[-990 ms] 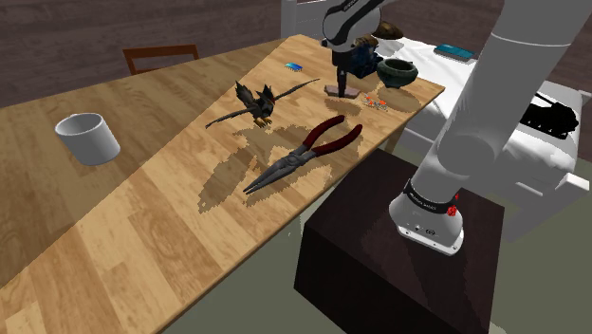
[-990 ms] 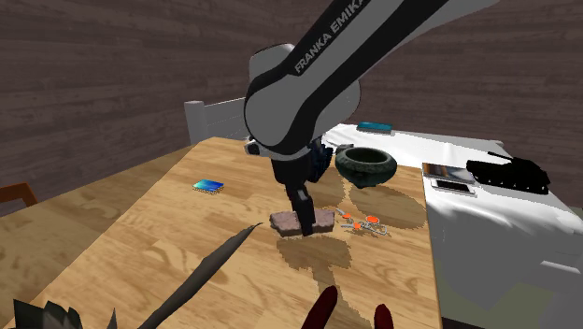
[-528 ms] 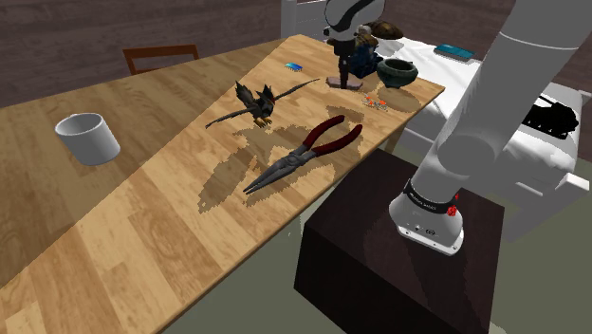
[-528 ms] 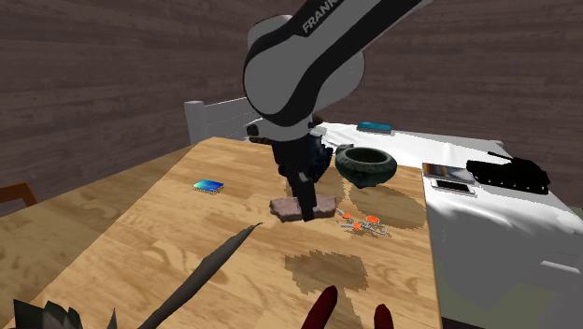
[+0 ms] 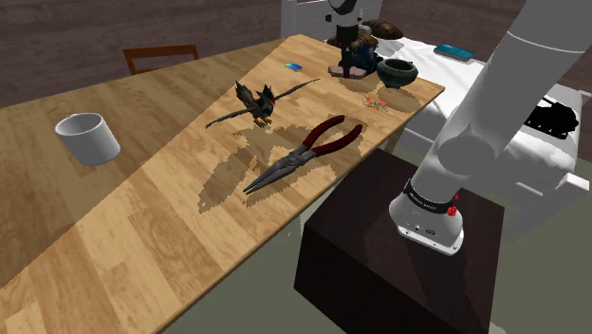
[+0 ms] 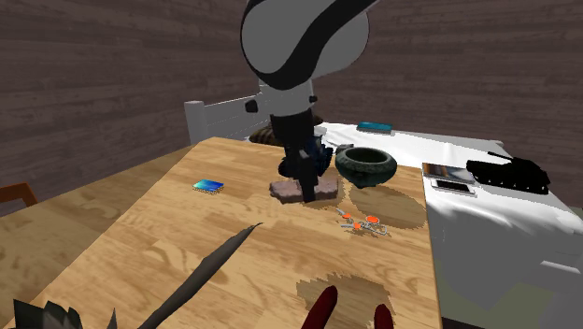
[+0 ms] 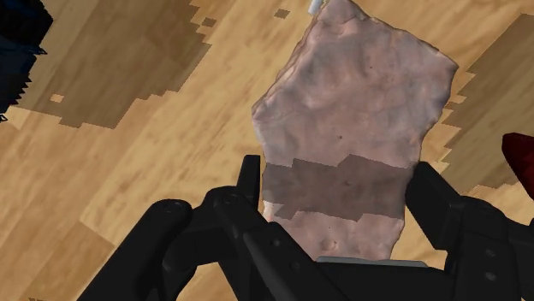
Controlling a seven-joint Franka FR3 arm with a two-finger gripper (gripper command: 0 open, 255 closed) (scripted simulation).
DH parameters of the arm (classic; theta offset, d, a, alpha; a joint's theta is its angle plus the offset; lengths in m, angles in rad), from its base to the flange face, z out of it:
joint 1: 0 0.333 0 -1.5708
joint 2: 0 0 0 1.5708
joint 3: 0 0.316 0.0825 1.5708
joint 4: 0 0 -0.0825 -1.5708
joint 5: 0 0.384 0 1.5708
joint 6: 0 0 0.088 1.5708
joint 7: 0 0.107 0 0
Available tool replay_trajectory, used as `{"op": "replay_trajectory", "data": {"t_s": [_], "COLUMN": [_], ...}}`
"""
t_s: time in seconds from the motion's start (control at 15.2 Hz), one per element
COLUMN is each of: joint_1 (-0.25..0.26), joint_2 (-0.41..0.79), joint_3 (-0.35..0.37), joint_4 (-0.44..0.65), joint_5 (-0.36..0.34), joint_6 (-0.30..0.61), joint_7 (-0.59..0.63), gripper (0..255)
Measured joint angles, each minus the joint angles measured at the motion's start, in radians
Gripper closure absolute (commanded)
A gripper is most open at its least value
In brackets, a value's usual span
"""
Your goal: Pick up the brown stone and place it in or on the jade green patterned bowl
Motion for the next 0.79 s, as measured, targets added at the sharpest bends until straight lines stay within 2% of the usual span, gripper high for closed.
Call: {"op": "replay_trajectory", "data": {"t_s": [0.79], "joint_1": [0.005], "joint_2": [-0.050], "joint_3": [0.009], "joint_4": [0.113], "joint_5": [-0.012], "joint_6": [-0.160], "joint_7": [-0.004], "gripper": [255]}}
